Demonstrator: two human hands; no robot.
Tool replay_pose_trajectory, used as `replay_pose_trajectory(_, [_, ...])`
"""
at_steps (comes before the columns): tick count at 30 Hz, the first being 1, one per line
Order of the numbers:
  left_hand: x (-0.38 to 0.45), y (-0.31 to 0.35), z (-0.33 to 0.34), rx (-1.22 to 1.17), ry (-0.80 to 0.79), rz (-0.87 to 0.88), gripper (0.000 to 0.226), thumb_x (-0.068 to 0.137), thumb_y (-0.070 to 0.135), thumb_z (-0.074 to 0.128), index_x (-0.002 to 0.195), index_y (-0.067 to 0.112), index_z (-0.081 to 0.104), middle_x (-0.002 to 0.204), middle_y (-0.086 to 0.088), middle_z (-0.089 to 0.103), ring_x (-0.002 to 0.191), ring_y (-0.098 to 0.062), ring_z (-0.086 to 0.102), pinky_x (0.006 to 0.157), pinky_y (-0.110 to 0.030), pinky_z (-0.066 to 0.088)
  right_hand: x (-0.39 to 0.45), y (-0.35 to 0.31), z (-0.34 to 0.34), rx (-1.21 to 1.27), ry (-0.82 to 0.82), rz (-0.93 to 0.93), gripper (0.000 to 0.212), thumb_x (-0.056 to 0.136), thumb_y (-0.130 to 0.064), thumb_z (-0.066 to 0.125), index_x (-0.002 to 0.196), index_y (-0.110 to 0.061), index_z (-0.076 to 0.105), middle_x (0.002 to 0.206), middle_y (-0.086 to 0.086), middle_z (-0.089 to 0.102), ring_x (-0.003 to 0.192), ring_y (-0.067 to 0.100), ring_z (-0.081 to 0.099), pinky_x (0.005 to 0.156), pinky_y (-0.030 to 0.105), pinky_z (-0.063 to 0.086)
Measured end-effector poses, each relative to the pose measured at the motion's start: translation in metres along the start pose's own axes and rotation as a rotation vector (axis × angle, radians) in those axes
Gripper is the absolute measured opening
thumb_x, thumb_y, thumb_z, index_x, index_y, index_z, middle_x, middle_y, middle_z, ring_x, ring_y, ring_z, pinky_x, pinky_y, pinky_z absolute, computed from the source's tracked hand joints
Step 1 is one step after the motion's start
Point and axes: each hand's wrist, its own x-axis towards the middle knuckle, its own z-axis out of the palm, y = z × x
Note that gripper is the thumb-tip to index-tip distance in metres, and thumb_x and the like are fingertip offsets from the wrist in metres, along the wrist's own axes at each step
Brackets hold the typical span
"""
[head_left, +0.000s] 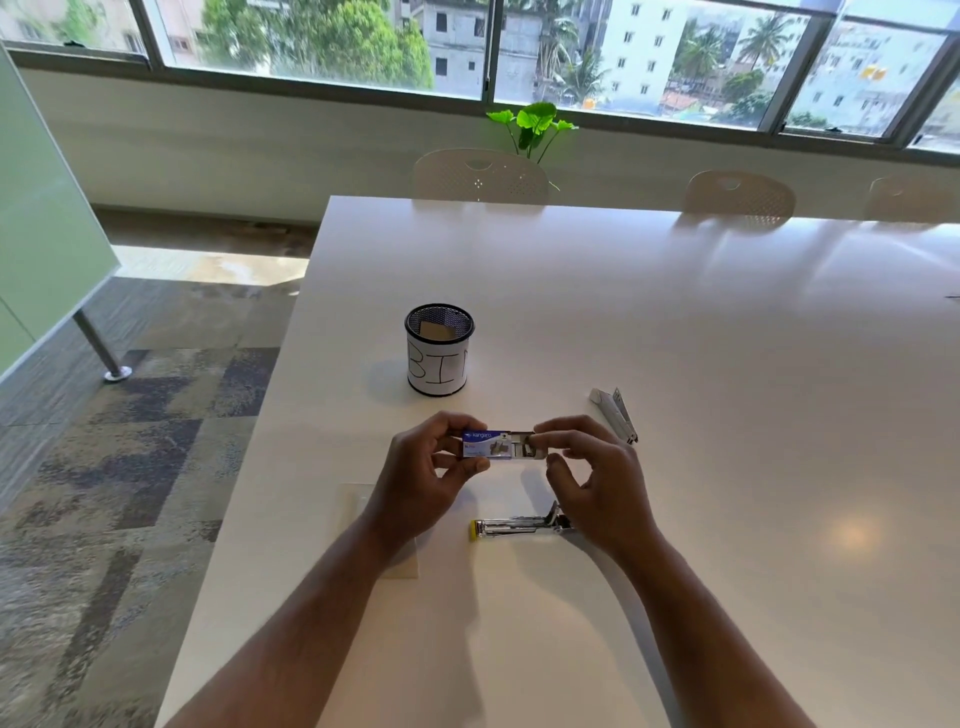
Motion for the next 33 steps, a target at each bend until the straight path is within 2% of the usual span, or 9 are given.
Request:
replay_pose_trajectory(4, [0.0,0.0,0.0,-0.025,-0.005,0.01,0.037,0.082,0.008,0.083,0.113,0.022,0.069,0.107,0.008,0.078,0.093,-0.019,0.078,0.077,-0.025,0.062,0.001,-0.003,0.0,-0.039,-0.002,0.005,0.017,0.09,-0.029,0.075,0.102,-0.018,0.081,0.106,-0.012,0.073,0.094,0.009,0.071,0.074,0.034,0.06])
replay_pose_trajectory(8, [0.0,0.001,0.0,-0.026,-0.01,0.018,0.037,0.082,0.011,0.083,0.113,0.026,0.068,0.108,0.008,0.079,0.094,-0.017,0.078,0.077,-0.025,0.062,0.002,-0.005,0.002,-0.099,-0.014,0.024,0.015,0.088,-0.026,0.082,0.101,-0.018,0.082,0.104,-0.011,0.074,0.091,0.008,0.07,0.074,0.037,0.061])
replay_pose_trajectory(13, [0.0,0.004,-0.001,-0.031,-0.009,0.016,0.041,0.082,0.012,0.082,0.112,0.036,0.067,0.109,0.004,0.078,0.094,-0.018,0.078,0.078,-0.026,0.063,0.003,-0.005,0.003,-0.042,-0.021,0.053,0.012,0.088,-0.023,0.082,0.098,-0.018,0.08,0.103,-0.01,0.073,0.092,0.009,0.07,0.073,0.037,0.061])
replay_pose_trajectory(18, [0.0,0.004,-0.001,-0.037,-0.013,-0.007,0.038,0.083,0.009,0.083,0.111,0.03,0.067,0.107,0.006,0.078,0.091,-0.019,0.078,0.077,-0.025,0.062,0.004,-0.004,0.003,0.089,0.005,0.096,0.012,0.091,-0.024,0.078,0.102,-0.019,0.077,0.105,-0.011,0.072,0.097,0.012,0.071,0.077,0.035,0.063])
replay_pose_trajectory(21, [0.0,0.004,-0.001,-0.026,-0.018,-0.012,0.038,0.083,0.006,0.083,0.112,0.026,0.068,0.107,0.005,0.078,0.091,-0.02,0.078,0.077,-0.026,0.062,0.005,-0.006,0.002,0.2,0.032,0.155,0.01,0.093,-0.024,0.076,0.102,-0.027,0.076,0.104,-0.014,0.074,0.098,0.012,0.073,0.08,0.03,0.063])
replay_pose_trajectory(25, [0.001,0.007,-0.001,-0.027,-0.006,-0.023,0.041,0.084,0.007,0.082,0.11,0.034,0.067,0.107,0.008,0.078,0.091,-0.019,0.078,0.076,-0.025,0.062,0.006,-0.014,-0.007,0.294,0.045,0.236,0.01,0.093,-0.023,0.073,0.102,-0.025,0.076,0.105,-0.011,0.075,0.102,0.013,0.072,0.086,0.034,0.063])
replay_pose_trajectory(28, [0.001,0.005,-0.001,-0.005,0.009,-0.038,0.038,0.085,0.007,0.082,0.111,0.03,0.067,0.106,0.004,0.078,0.091,-0.019,0.077,0.077,-0.03,0.064,-0.001,-0.024,-0.025,0.2,0.028,0.133,0.012,0.093,-0.031,0.074,0.101,-0.022,0.077,0.109,-0.012,0.073,0.107,0.016,0.071,0.087,0.042,0.061])
replay_pose_trajectory(30, [0.001,0.004,0.0,0.003,0.021,-0.054,0.034,0.086,0.006,0.082,0.113,0.023,0.069,0.105,0.003,0.078,0.091,-0.019,0.077,0.079,-0.035,0.065,-0.014,-0.032,-0.034,0.077,0.002,0.02,0.009,0.094,-0.032,0.075,0.099,-0.025,0.077,0.11,-0.015,0.071,0.109,0.014,0.069,0.089,0.04,0.056])
replay_pose_trajectory(33, [0.001,0.003,0.0,0.006,0.023,-0.065,0.032,0.086,0.006,0.081,0.114,0.018,0.069,0.104,0.003,0.079,0.091,-0.019,0.077,0.08,-0.037,0.065,-0.042,-0.039,-0.039,-0.127,-0.108,-0.132,0.016,0.093,-0.044,0.071,0.098,-0.029,0.076,0.119,-0.018,0.067,0.122,0.014,0.058,0.097,0.034,0.05])
